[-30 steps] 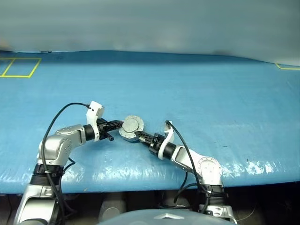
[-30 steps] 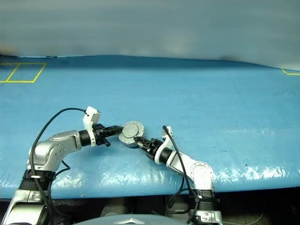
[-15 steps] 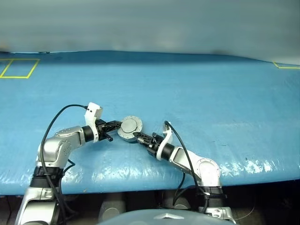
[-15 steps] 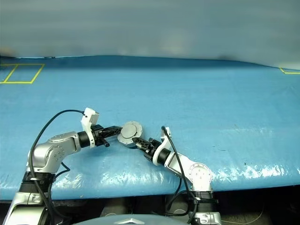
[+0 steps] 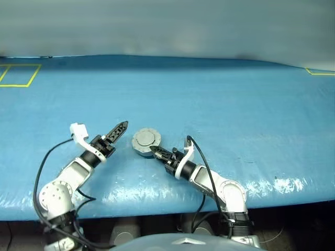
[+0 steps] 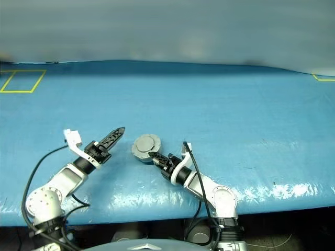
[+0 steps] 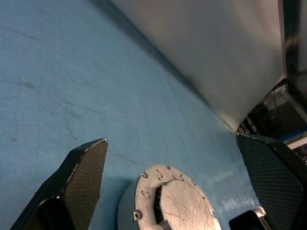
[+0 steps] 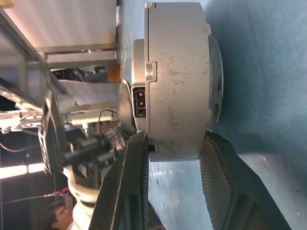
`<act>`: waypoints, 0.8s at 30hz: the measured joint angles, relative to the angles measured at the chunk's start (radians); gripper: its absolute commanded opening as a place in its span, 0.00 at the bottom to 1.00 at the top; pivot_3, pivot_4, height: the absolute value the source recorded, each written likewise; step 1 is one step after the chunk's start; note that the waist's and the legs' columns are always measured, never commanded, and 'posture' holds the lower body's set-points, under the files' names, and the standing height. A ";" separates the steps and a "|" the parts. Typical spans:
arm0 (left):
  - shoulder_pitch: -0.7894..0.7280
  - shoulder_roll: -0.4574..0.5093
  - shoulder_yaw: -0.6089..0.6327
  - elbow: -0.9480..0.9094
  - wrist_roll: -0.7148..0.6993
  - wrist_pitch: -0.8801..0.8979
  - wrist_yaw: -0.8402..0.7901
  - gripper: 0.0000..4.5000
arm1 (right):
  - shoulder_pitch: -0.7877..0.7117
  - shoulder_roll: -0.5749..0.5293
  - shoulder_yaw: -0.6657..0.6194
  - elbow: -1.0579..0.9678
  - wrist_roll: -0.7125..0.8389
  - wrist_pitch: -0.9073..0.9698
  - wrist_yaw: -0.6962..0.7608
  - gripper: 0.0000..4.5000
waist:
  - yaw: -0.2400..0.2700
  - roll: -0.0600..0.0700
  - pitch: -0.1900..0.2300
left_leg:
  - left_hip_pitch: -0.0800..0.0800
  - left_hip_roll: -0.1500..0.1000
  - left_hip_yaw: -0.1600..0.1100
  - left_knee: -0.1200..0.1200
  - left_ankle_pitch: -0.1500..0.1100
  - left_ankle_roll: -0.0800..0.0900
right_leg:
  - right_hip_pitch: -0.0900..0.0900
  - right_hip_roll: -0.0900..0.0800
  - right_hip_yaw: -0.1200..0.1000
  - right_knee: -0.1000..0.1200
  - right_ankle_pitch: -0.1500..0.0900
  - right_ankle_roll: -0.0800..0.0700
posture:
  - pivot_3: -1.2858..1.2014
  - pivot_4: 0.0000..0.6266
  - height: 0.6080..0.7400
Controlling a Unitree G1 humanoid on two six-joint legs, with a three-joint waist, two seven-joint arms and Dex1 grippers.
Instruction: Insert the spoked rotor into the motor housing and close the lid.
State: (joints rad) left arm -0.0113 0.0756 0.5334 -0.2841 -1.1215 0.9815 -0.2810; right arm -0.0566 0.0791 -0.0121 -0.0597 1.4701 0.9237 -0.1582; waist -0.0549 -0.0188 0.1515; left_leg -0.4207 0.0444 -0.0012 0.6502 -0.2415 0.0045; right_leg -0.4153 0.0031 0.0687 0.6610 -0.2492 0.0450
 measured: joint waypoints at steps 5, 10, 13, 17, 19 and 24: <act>0.129 -0.107 0.002 -0.049 -0.213 -0.024 0.134 1.00 | -0.041 -0.001 -0.003 -0.001 0.015 -0.028 -0.015 0.25 | 0.003 0.000 0.001 | 0.000 -0.001 0.000 0.002 0.000 0.000 | 0.000 0.000 0.000 0.000 0.000 0.002 | 0.52 0.24 1.00; 0.210 -0.155 -0.048 -0.049 -0.341 -0.079 0.204 1.00 | -0.088 -0.001 -0.002 -0.006 0.041 -0.044 -0.024 0.25 | 0.004 0.000 0.001 | 0.000 -0.001 0.000 0.004 0.000 0.000 | 0.001 0.003 0.000 0.000 -0.002 0.004 | 0.52 0.24 1.00; 0.223 -0.152 -0.088 -0.049 -0.376 -0.124 0.227 1.00 | -0.092 -0.002 0.011 -0.020 0.051 -0.041 -0.033 0.25 | 0.004 0.000 0.001 | -0.001 -0.001 0.000 0.004 0.000 0.000 | 0.001 0.003 0.000 0.000 -0.002 0.003 | 0.52 0.24 1.00; 0.225 -0.148 -0.144 -0.049 -0.422 -0.175 0.234 1.00 | -0.096 -0.002 0.027 -0.030 0.061 -0.040 -0.044 0.25 | 0.004 0.000 0.001 | -0.001 -0.001 0.000 0.004 0.000 0.000 | 0.001 0.003 0.000 0.000 -0.001 0.003 | 0.52 0.24 1.00; 0.228 -0.146 -0.176 -0.047 -0.452 -0.191 0.234 1.00 | -0.096 -0.002 0.035 -0.034 0.073 -0.039 -0.048 0.25 | 0.004 0.000 0.001 | -0.001 -0.001 0.000 0.004 0.000 0.000 | 0.001 0.003 0.000 0.000 -0.001 0.003 | 0.52 0.24 1.00; 0.229 -0.141 -0.240 -0.032 -0.504 -0.234 0.239 1.00 | -0.093 -0.003 0.061 -0.053 0.087 -0.035 -0.064 0.25 | 0.004 0.000 0.001 | -0.001 -0.002 0.000 0.004 0.000 0.000 | 0.001 0.004 0.000 0.000 -0.001 0.003 | 0.52 0.24 1.00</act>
State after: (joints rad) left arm 0.2176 -0.0658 0.2931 -0.3162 -1.6256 0.7473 -0.0418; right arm -0.1491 0.0759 0.0491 -0.1131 1.5567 0.8889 -0.2218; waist -0.0513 -0.0189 0.1523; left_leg -0.4214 0.0429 -0.0012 0.6543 -0.2415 0.0046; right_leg -0.4147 0.0071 0.0690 0.6611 -0.2503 0.0477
